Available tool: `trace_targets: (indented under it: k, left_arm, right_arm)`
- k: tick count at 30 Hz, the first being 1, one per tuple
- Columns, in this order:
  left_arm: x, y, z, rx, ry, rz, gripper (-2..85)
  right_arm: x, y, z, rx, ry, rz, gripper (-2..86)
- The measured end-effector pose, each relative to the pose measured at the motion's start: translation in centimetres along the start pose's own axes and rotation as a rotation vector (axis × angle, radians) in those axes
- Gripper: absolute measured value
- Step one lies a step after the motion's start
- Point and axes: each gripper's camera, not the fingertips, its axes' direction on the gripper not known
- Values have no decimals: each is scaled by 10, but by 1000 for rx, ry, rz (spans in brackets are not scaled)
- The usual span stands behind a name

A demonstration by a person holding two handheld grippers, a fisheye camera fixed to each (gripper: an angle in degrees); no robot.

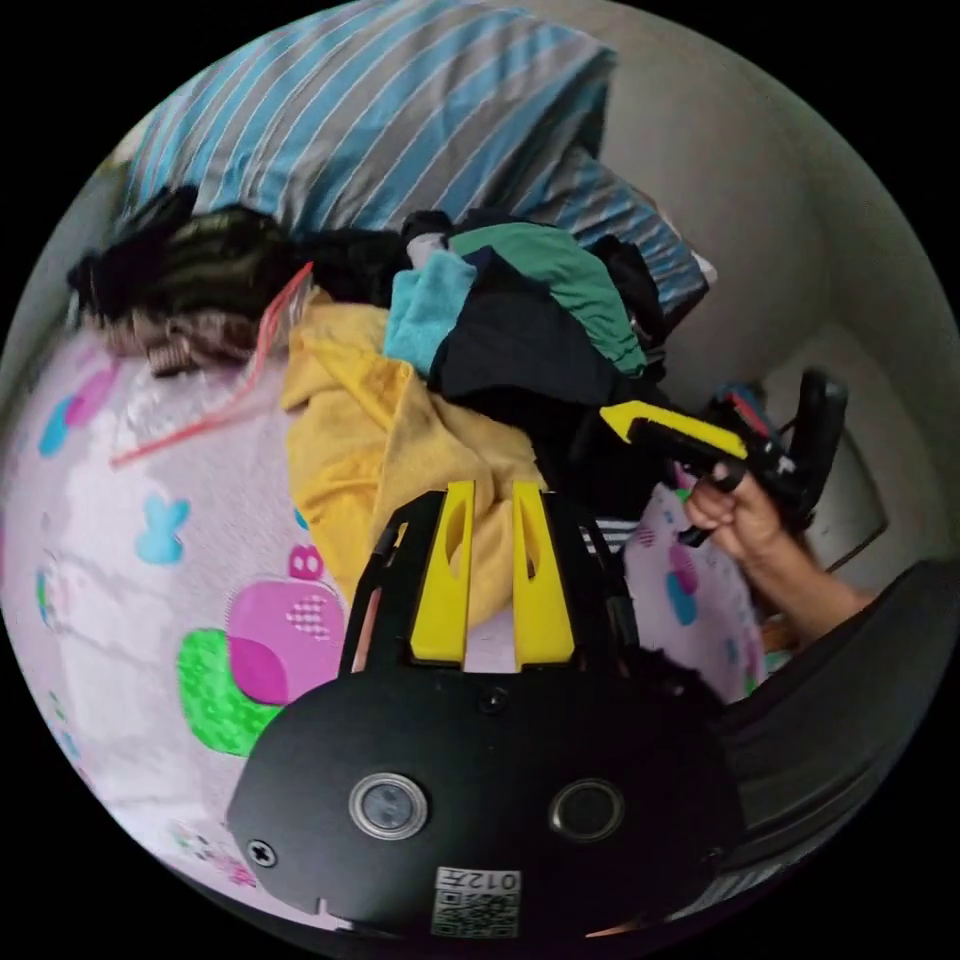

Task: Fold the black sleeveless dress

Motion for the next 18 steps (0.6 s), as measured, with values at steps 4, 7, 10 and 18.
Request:
trace_targets:
  k: [4, 7, 10, 18]
  left_arm:
    - [59, -5, -4, 42, -273, 355, 88]
    - [82, -6, -10, 92, -394, 469, 93]
    - [96, -7, -16, 104, -396, 538, 89]
    - [120, -26, -69, 208, -389, 568, 17]
  right_arm:
    - [11, -14, -3, -11, -196, -53, -10]
    - [11, -27, -4, -23, -298, -124, -10]
    - [9, -40, -5, -19, -402, -170, -10]
    - [-7, -85, -4, 22, -494, -281, -10]
